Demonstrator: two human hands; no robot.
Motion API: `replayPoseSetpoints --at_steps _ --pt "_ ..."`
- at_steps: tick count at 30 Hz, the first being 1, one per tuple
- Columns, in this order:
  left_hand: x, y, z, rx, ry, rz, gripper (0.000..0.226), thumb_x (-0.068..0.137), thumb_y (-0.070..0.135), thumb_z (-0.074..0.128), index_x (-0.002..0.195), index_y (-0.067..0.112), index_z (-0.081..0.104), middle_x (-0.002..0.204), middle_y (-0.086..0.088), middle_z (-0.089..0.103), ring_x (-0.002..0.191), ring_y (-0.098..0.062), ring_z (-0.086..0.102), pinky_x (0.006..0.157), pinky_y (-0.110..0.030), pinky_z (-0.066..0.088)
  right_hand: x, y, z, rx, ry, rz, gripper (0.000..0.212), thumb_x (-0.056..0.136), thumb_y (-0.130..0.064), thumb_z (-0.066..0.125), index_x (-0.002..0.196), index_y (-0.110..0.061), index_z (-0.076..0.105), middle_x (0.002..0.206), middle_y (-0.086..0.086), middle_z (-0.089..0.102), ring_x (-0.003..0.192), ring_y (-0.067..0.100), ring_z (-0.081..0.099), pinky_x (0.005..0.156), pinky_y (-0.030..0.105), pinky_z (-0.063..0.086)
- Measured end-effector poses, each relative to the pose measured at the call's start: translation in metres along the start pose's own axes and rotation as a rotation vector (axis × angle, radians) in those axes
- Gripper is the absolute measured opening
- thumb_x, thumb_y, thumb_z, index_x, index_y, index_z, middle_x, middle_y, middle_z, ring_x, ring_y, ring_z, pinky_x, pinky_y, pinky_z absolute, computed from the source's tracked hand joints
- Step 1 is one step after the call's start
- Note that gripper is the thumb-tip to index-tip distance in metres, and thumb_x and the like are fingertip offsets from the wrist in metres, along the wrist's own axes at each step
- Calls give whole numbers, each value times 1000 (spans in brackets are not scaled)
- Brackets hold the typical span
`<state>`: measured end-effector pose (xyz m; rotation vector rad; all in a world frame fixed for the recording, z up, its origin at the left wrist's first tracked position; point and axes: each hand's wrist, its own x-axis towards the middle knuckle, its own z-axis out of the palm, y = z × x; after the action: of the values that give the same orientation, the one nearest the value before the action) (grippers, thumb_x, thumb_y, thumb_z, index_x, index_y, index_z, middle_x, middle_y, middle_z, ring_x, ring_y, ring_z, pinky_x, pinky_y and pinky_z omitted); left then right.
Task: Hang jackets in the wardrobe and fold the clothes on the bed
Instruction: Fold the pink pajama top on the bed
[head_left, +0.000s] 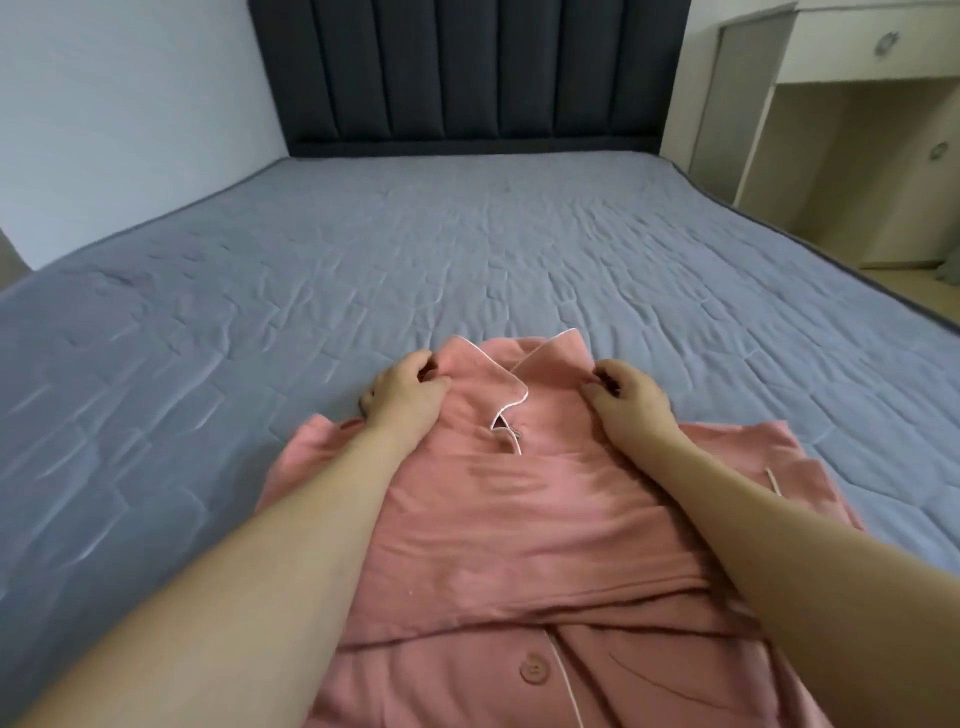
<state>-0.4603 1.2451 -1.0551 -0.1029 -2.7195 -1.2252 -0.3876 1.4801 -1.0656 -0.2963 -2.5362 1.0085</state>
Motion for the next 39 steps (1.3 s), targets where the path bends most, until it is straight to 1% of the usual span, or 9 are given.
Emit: replayPoseSetpoints --at_steps 6,13,16,19,23,28,33,35,39 --pt "-64 31 -68 -423 -51 211 28 76 -4 56 85 20 66 74 10 66 71 -6 61 71 -21 50 -52 -53 -52 402 47 -71 13 79 -12 47 68 -8 53 59 2 44 58 13 39 56 38 34" --pt "-150 5 -107 -258 -494 280 31 57 15 44 60 20 74 89 12 76 98 -2 65 90 -18 41 -135 -57 -103 -19 -155 -166 32 80 -20 43 83 -20 74 106 -7 70 105 12 61 97 30 44" --pt "-151 19 -87 -35 -256 268 44 72 32 41 101 23 73 119 7 69 117 -15 58 106 -36 38 -134 -67 -88 -273 -235 -140 35 99 -31 41 128 -23 60 141 -2 51 131 17 44 110 35 29" --pt "-147 24 -60 378 -364 193 56 94 53 29 147 37 36 158 13 25 148 -14 15 119 -57 5 -133 -75 -56 -476 -351 -168 48 102 -45 29 146 -29 35 156 0 28 144 18 22 116 51 13" --pt "-160 -3 -34 618 -483 54 70 92 70 11 153 42 -7 162 14 -17 148 -16 -20 107 -67 -21 -153 -39 -21 -580 -387 -111 68 90 -66 10 153 -40 9 163 -3 2 150 18 -3 119 50 -5" --pt "-146 -2 -34 621 -500 -25 73 90 75 13 152 45 -9 162 9 -20 146 -18 -26 105 -67 -24 -140 -32 -22 -494 -405 -25 63 94 -64 19 153 -41 10 164 -2 -1 150 16 -5 119 47 -8" --pt "-126 -17 -69 577 53 -314 102 77 85 32 155 22 11 161 -14 13 147 -34 12 111 -66 9 -107 -23 -52 -419 129 458 83 87 -58 41 151 -10 18 159 21 10 146 39 4 115 55 -4" --pt "-114 -22 -76 514 54 -444 110 71 87 40 150 12 23 151 -18 34 138 -36 33 109 -54 27 -93 -9 -68 -454 99 640 93 84 -64 44 151 -3 20 154 24 23 141 43 20 115 54 10" --pt "-93 -17 -70 316 -30 -293 32 80 48 60 91 18 62 121 -11 64 104 -31 60 91 -36 45 -73 -3 -88 -391 -97 614 43 77 -46 46 108 -19 60 125 10 54 117 36 51 97 39 40"
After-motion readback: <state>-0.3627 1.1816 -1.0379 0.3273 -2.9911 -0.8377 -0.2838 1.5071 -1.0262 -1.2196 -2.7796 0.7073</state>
